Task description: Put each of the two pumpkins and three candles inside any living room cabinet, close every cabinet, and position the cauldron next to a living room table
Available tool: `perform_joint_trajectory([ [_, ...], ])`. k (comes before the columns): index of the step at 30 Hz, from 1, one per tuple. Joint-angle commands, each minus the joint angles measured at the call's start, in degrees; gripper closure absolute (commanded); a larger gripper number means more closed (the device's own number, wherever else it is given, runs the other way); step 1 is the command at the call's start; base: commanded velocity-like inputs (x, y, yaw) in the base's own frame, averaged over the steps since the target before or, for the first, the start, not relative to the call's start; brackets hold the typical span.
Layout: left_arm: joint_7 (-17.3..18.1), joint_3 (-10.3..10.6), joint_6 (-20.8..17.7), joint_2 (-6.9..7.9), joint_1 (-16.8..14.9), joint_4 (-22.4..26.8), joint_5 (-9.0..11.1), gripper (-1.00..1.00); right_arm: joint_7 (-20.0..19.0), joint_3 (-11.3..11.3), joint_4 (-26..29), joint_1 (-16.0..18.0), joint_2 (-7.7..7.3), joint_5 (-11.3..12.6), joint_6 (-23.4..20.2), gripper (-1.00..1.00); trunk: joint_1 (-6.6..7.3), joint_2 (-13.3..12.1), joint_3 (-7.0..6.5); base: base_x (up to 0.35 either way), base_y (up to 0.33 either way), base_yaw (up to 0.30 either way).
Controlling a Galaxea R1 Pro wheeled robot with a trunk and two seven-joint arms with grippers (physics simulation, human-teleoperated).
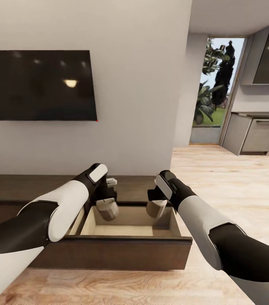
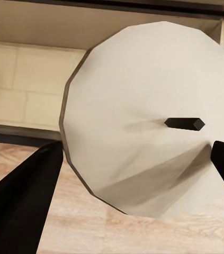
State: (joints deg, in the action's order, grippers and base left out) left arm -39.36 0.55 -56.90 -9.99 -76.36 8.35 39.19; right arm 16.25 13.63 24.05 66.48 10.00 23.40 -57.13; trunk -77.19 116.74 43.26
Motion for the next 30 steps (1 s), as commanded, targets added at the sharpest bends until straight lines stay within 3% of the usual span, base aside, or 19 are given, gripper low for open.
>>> perform_joint_trajectory([
  [1,-0.5,0.1,-0.1,-0.01,0.0,0.2,0.8,1.0,0.4,0.2,0.0,0.1,0.0,0.3,-0.2,1.0,0.0,0.0,0.06,0.0,0.0,0.0],
  [17,-0.4,0.0,0.3,-0.01,0.0,0.0,1.2,1.0,0.3,0.0,-0.4,0.1,0.0,0.4,0.0,1.0,0.0,0.0,0.06,0.0,0.0,0.0],
  [22,-0.1,0.1,5.2,-0.01,0.0,-2.9,1.2,1.0,0.2,0.0,-2.1,0.0,0.0,0.4,0.3,1.0,0.0,0.0,0.06,0.0,0.0,0.0],
  [30,1.9,0.2,6.7,-0.01,0.0,-3.8,1.2,1.0,0.2,0.0,-6.0,0.0,0.0,0.5,2.2,1.0,0.0,0.0,0.06,0.164,0.0,0.0],
])
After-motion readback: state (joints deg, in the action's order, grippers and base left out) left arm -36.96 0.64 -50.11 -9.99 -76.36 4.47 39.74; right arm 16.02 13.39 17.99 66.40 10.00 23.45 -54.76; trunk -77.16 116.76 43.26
